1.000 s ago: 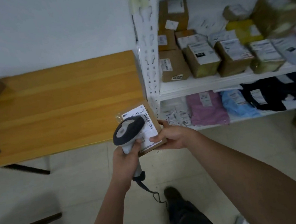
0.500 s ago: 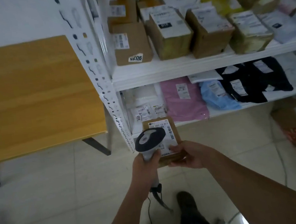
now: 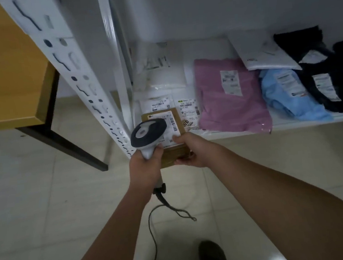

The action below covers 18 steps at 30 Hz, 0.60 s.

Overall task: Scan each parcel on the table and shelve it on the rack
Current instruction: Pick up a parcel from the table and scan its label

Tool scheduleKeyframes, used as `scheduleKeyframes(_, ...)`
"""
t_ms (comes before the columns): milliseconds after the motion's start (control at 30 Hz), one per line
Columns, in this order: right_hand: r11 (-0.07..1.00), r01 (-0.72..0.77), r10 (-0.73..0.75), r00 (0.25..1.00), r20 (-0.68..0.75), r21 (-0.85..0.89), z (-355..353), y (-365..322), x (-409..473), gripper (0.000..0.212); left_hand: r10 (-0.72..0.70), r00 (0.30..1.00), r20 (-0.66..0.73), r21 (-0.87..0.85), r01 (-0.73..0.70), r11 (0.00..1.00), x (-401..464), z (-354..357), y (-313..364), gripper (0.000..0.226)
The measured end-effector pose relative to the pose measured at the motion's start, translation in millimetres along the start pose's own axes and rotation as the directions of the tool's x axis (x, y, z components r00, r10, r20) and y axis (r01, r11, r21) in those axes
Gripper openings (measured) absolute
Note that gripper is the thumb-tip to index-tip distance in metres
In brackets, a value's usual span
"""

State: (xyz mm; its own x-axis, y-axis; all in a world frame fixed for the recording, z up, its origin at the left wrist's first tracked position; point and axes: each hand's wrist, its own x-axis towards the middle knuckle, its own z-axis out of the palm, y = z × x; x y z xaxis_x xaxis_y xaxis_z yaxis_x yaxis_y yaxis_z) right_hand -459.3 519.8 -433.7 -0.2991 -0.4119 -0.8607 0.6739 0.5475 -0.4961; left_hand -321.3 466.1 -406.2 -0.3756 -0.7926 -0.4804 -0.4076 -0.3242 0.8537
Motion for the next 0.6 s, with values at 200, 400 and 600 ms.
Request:
scheduleKeyframes(200,0.988,0.081,-0.073,0.995,-0.068,0.133,14,-24,34,0.021,0.051,0.999,-0.005,0.013,-0.051,0.999,25,7,10,0.015)
scheduleKeyframes(400,0.991,0.082,-0.101,0.975,-0.196,-0.102,19,-31,43,0.036,0.057,0.998,-0.030,-0.018,-0.058,0.998,17,2,20,0.020)
scheduleKeyframes(600,0.863,-0.010,-0.155,0.946,-0.284,-0.506,28,-25,-20,0.065,0.046,0.996,-0.076,-0.073,-0.052,0.996,-43,-32,45,0.018)
